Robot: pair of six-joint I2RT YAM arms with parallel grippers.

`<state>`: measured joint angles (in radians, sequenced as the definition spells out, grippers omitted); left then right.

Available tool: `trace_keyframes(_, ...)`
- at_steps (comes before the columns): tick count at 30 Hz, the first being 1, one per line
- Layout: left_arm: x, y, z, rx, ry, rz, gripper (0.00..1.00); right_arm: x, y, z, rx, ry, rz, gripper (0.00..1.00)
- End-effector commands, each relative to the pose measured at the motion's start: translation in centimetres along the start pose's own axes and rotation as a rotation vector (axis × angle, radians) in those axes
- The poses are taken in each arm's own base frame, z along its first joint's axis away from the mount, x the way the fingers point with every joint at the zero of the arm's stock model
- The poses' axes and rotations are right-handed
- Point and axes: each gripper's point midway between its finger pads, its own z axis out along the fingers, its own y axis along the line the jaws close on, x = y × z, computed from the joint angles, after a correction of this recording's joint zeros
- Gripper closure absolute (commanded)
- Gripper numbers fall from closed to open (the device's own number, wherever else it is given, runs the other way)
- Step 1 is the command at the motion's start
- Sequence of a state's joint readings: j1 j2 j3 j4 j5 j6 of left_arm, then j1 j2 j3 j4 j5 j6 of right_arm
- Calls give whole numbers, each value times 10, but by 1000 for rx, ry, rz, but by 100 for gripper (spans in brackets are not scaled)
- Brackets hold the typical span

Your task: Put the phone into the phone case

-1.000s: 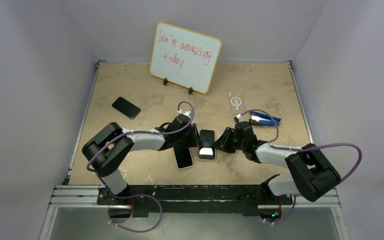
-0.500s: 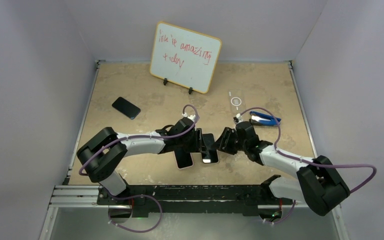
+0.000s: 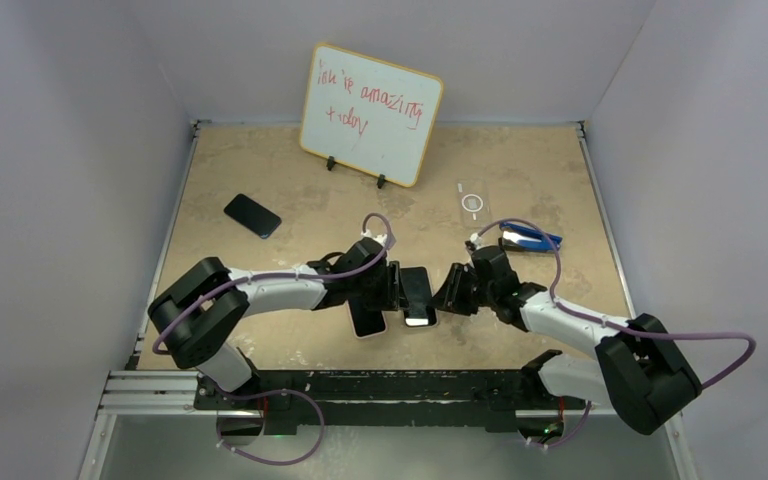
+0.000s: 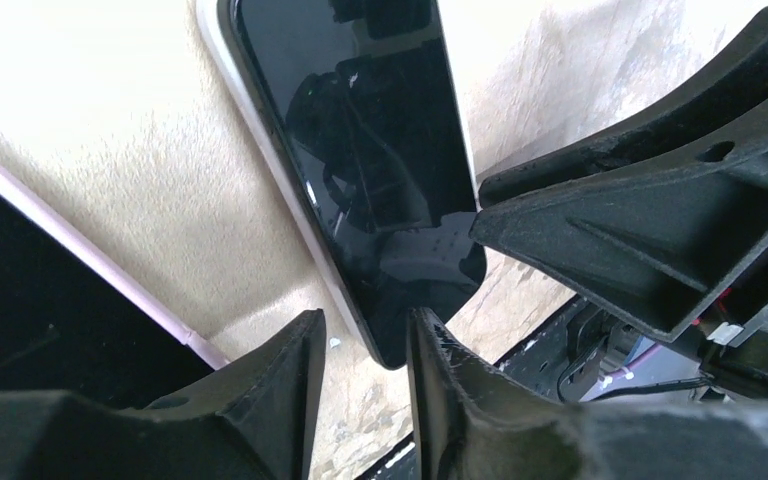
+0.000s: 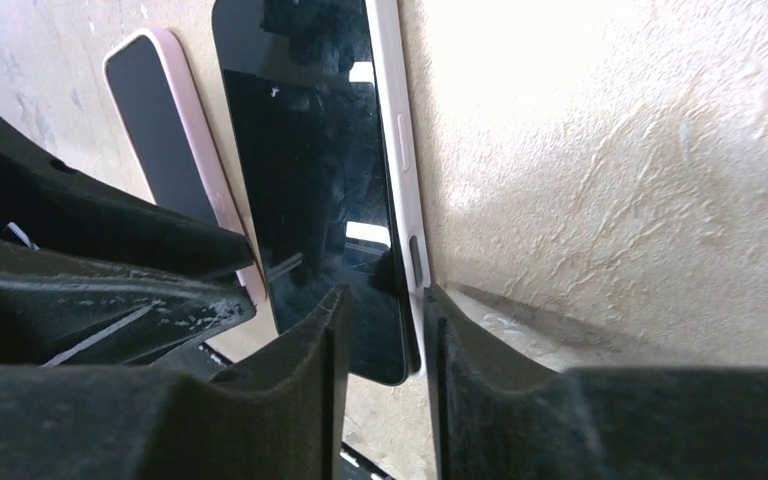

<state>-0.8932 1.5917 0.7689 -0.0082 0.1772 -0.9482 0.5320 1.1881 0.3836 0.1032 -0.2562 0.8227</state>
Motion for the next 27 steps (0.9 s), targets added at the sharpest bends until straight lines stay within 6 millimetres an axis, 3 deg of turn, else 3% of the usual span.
trace_keyframes(1, 11, -9, -1, 66, 25, -23, 67, 13, 1, 0, -35, 44, 3, 69)
trace_keyframes(6, 26, -22, 6, 114, 50, -31, 80, 21, 2, 0, -50, 63, 34, 74)
trace_keyframes(14, 8, -33, 21, 91, 27, 22, 88, 24, 3, 0, -63, 60, 58, 86)
trace_keyframes(21, 3, -31, 33, 72, 26, 30, 87, 30, -11, 5, -25, 42, 88, 90)
trace_keyframes(27, -6, -22, 19, 25, 3, 34, 75, 16, 0, 0, -41, -1, 60, 76)
